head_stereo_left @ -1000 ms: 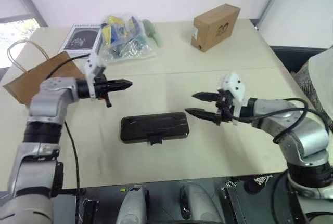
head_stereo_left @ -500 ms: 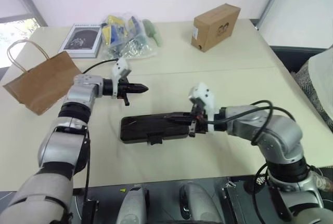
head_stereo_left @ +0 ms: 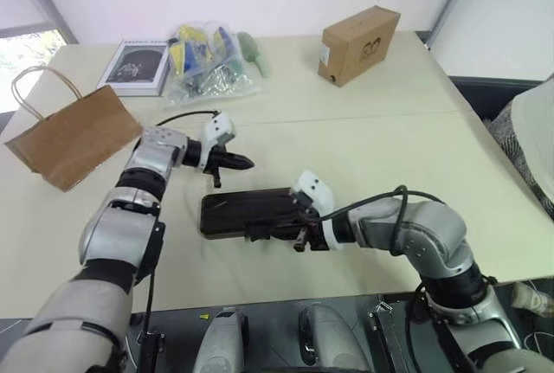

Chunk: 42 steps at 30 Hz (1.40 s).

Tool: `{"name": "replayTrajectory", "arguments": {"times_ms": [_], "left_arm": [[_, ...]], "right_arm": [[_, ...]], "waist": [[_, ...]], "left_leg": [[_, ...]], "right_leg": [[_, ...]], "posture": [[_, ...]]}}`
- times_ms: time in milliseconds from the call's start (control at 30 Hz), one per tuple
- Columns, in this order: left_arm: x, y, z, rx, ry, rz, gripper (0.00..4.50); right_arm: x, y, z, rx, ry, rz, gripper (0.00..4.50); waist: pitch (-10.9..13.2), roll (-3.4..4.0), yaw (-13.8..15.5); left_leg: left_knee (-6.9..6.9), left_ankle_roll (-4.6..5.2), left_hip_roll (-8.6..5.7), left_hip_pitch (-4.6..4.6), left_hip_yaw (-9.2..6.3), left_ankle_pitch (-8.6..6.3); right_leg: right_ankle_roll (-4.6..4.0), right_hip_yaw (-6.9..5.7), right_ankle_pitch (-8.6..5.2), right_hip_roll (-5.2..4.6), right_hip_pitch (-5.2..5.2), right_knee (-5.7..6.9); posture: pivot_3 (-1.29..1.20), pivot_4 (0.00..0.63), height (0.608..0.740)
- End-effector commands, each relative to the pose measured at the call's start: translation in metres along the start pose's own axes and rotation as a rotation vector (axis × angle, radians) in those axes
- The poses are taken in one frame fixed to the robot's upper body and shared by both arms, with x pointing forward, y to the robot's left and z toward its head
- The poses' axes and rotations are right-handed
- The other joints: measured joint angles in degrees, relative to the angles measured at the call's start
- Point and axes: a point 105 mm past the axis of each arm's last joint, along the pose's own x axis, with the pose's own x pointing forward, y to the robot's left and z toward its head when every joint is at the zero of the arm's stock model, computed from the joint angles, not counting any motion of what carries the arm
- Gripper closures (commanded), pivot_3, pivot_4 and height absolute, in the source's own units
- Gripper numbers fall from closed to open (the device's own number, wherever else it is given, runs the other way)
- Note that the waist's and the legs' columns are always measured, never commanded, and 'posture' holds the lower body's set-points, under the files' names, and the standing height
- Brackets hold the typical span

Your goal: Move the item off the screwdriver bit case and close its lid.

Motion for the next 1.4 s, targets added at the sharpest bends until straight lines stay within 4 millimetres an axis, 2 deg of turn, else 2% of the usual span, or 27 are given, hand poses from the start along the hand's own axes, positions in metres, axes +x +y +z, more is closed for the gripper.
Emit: {"name": "replayTrajectory", "arguments": {"times_ms": [33,667,1133,1400], "left_arm": [[0.001,-0.001,0.005,0.057,-0.020,-0.006,4.50],[0.017,-0.014,-0.004,0.107,-0.015,-0.055,4.50],[0.023,-0.024,-0.009,0.152,-0.002,-0.107,4.50],[0.027,-0.035,-0.016,0.212,0.040,-0.185,4.50]], "right_arm": [[0.002,0.004,0.001,-0.002,-0.012,-0.005,4.48],[0.016,0.018,-0.001,0.028,-0.012,-0.006,4.48],[0.026,0.012,-0.004,0.011,-0.017,-0.122,4.48],[0.027,0.014,-0.005,0.026,-0.023,-0.126,4.48]], "waist": [[0.00,0.00,0.02],[0.00,0.00,-0.03],[-0.03,-0.02,-0.21],[-0.08,-0.02,-0.20]], "left_leg": [[0.00,0.00,0.00,0.00,-0.01,0.00],[0.02,0.00,0.00,-0.04,-0.10,0.00],[0.02,0.00,0.00,-0.01,-0.12,0.00],[0.03,0.00,0.00,0.07,-0.12,0.00]], "right_leg": [[0.00,-0.01,0.00,0.00,0.00,0.00],[0.00,-0.08,0.00,0.00,0.00,0.01],[0.00,-0.08,0.00,0.00,0.01,0.05],[0.00,-0.08,0.00,0.00,0.07,0.07]], "posture": [[0.00,0.150,0.740],[0.00,0.150,0.740],[0.00,0.150,0.740],[0.00,0.150,0.740]]}}
